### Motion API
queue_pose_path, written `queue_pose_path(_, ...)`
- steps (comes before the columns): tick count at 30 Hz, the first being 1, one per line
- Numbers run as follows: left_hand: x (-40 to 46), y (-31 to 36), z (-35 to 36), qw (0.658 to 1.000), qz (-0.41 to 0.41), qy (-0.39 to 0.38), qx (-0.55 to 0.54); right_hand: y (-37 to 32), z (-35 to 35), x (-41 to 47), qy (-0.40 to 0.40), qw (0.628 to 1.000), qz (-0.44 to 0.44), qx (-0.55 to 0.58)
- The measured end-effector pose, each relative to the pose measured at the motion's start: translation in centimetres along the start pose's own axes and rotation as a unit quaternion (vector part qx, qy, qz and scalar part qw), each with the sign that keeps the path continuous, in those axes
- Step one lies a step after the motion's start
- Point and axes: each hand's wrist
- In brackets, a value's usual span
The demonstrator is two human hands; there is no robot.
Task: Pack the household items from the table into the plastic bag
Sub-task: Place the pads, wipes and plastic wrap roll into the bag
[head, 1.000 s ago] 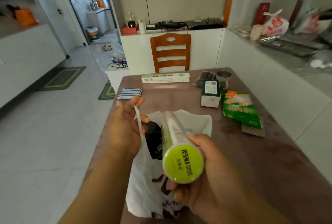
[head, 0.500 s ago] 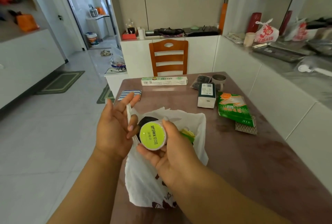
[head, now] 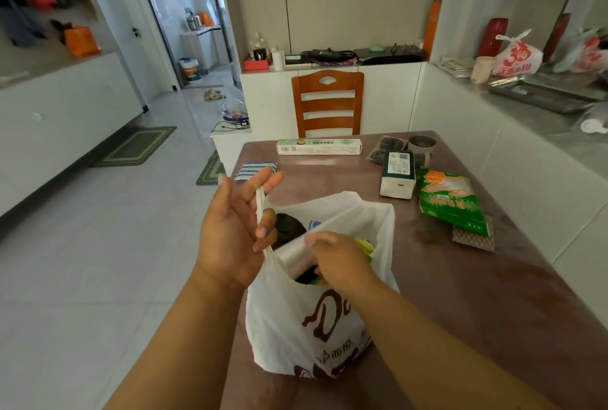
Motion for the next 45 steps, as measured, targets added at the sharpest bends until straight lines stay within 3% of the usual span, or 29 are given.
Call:
queue_pose_path(2, 0.0, 0.2, 0.3, 1.000, 0.009, -0.003, 0.006, 0.2, 0.1, 0.4, -0.025, 0.994, -0.050, -0.097)
queue_pose_path(5, 0.1, 0.2, 0.6, 1.000, 0.020, -0.005, 0.011, 0.2, -0.1, 1.0, -0.075, 0.993, -0.033, -0.089)
queue_pose_path(8, 0.4, 0.2, 0.5, 1.000, 0.029, -0.005, 0.004, 0.1, -0.9, 2.8, -0.021, 0.995, -0.051, -0.080)
queue_pose_path(12, 0.9, 0.4, 0.5, 0.999, 0.046, -0.001, 0.008, 0.4, -3.0, 4.5, -0.018, 0.953, 0.014, -0.301)
queue_pose_path(16, 1.2, 0.3, 0.8, 0.998, 0.056, -0.002, 0.016, 2.1, -5.4, 6.9, 0.042, 0.923, 0.013, -0.382)
queue_pose_path(19, 1.5, 0.2, 1.2, 0.998, 0.061, -0.002, 0.023, 1.8, -6.9, 8.0, 0.027, 0.917, 0.052, -0.396)
queue_pose_path(23, 1.9, -0.3, 1.5, 0.997, 0.067, -0.001, 0.035, 1.4, -7.4, 9.0, 0.089, 0.961, -0.054, -0.257)
queue_pose_path(25, 2.2, -0.4, 1.5, 0.997, 0.070, 0.002, 0.037, 1.1, -7.3, 9.2, 0.060, 0.970, -0.085, -0.221)
queue_pose_path(29, 2.6, -0.3, 1.3, 0.995, 0.081, 0.010, 0.050, 1.3, -7.1, 10.0, -0.007, 0.921, -0.027, -0.387)
queue_pose_path(33, 3.6, -0.1, 1.2, 0.994, 0.086, 0.021, 0.056, 1.2, -8.6, 11.3, 0.015, 0.872, 0.078, -0.483)
queue_pose_path(36, 4.6, -0.2, 1.4, 0.994, 0.090, 0.021, 0.053, 1.0, -9.6, 12.4, 0.046, 0.847, 0.105, -0.519)
queue_pose_path(40, 5.1, -0.8, 1.8, 0.994, 0.092, 0.012, 0.057, 1.6, -9.9, 14.1, 0.056, 0.844, 0.140, -0.515)
queue_pose_path(45, 5.4, -1.5, 1.9, 0.995, 0.088, 0.007, 0.055, 1.2, -10.3, 13.2, 0.066, 0.851, 0.095, -0.512)
Point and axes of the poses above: each hand's wrist, its own x-axis towards the middle knuckle, its own z-axis out of the palm, y = z × x, and after that the axes turned 13 degrees about z, right-handed
